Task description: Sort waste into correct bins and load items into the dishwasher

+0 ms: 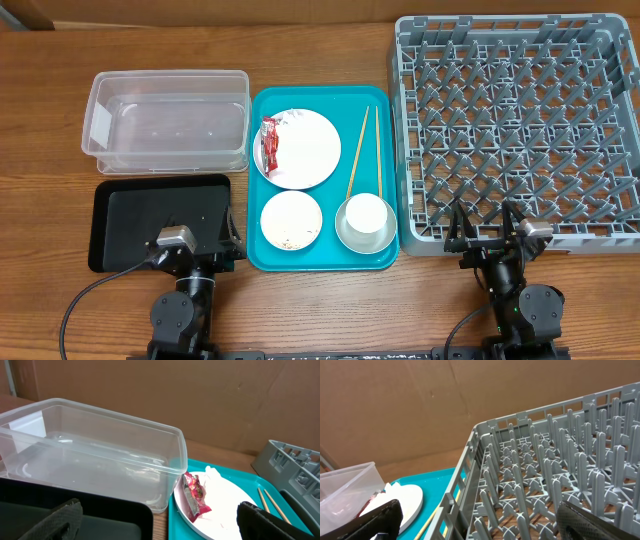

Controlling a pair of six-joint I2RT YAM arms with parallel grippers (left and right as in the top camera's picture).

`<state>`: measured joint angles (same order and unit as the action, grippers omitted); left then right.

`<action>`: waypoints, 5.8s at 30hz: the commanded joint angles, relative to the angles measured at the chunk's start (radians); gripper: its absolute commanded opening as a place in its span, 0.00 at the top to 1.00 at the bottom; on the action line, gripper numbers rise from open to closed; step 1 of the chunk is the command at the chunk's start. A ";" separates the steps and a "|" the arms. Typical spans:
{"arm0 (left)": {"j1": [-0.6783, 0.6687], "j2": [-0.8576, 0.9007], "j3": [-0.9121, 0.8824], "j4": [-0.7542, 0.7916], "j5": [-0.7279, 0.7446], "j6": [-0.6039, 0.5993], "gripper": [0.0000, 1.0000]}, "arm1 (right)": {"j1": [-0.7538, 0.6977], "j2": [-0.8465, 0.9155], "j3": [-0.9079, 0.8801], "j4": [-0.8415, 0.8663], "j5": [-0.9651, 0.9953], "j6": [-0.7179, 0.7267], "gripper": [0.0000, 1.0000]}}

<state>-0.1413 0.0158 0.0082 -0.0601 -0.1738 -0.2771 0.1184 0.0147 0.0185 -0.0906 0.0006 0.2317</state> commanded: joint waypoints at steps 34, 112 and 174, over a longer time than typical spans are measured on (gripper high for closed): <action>0.010 -0.004 -0.003 0.002 -0.017 0.019 0.00 | -0.003 -0.009 -0.010 0.006 0.006 0.000 0.00; -0.603 1.609 1.077 -0.473 0.138 -0.217 0.58 | -0.002 0.742 1.049 -0.910 -0.349 0.083 0.00; -0.060 1.417 1.306 -0.655 1.529 -0.032 0.00 | 0.108 0.946 1.049 -0.438 -0.892 0.082 0.52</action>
<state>-0.1967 1.4319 1.3041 -0.7105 1.4193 -0.3325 0.2943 1.0088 1.0477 -0.4759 -0.9829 0.3164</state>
